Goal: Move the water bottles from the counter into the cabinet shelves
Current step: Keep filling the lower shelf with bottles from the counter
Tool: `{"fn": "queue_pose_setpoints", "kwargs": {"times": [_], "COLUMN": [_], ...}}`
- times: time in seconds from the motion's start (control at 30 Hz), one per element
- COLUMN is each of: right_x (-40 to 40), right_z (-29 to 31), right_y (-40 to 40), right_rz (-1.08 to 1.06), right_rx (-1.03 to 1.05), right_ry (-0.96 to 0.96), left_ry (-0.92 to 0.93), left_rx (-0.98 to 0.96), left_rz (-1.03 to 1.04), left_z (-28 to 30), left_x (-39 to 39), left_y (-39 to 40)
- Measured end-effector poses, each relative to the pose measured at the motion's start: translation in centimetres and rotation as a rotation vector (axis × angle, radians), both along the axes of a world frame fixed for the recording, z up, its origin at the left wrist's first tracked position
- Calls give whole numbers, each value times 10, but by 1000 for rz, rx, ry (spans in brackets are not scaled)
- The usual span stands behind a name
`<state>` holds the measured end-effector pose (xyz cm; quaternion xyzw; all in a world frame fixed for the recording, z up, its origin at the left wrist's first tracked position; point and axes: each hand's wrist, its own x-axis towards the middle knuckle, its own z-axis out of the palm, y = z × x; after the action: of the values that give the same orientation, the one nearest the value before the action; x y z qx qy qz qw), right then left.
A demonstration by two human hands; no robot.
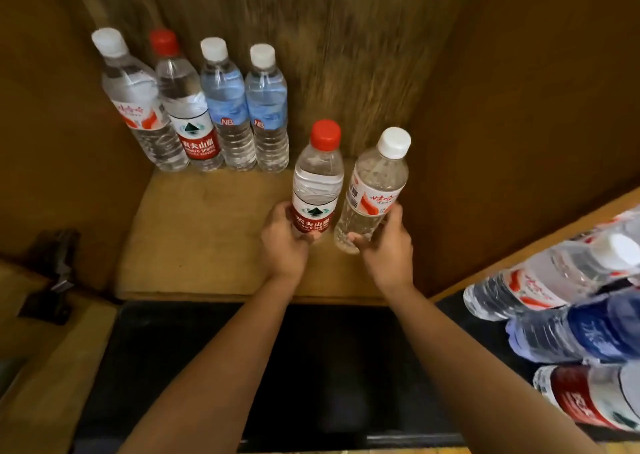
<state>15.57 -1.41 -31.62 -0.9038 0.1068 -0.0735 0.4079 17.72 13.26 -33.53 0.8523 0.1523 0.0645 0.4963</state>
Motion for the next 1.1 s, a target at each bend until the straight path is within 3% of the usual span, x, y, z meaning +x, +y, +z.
{"fn": "queue_pose_setpoints", "kwargs": {"times": [0.17, 0.3, 0.6, 0.8, 0.87, 0.9, 1.0, 1.03, 1.1], "right_x": [49, 79, 119, 116, 111, 108, 98, 96, 95], "right_z": [11, 23, 31, 33, 32, 32, 34, 34, 35], "right_y": [2, 6, 20, 14, 15, 17, 25, 28, 32], "right_rz": [-73, -93, -108, -100, -159, -222, -417, -441, -451], "right_rx": [-149, -151, 79, 426, 566, 651, 1015, 1117, 1232], "right_ry": [78, 156, 193, 208, 234, 251, 284, 283, 257], "left_ry": [2, 52, 74, 48, 63, 112, 356, 379, 343], "left_rx": [77, 178, 219, 120, -41, -210, -1084, -1294, -1506], "left_rz": [5, 16, 35, 82, 137, 180, 273, 269, 246], "left_z": [2, 9, 12, 12, 15, 18, 33, 37, 43], "left_x": [39, 61, 97, 97, 90, 84, 68, 66, 68], "left_y": [-10, -12, -10, -15, -19, -21, -24, -23, -19]}}
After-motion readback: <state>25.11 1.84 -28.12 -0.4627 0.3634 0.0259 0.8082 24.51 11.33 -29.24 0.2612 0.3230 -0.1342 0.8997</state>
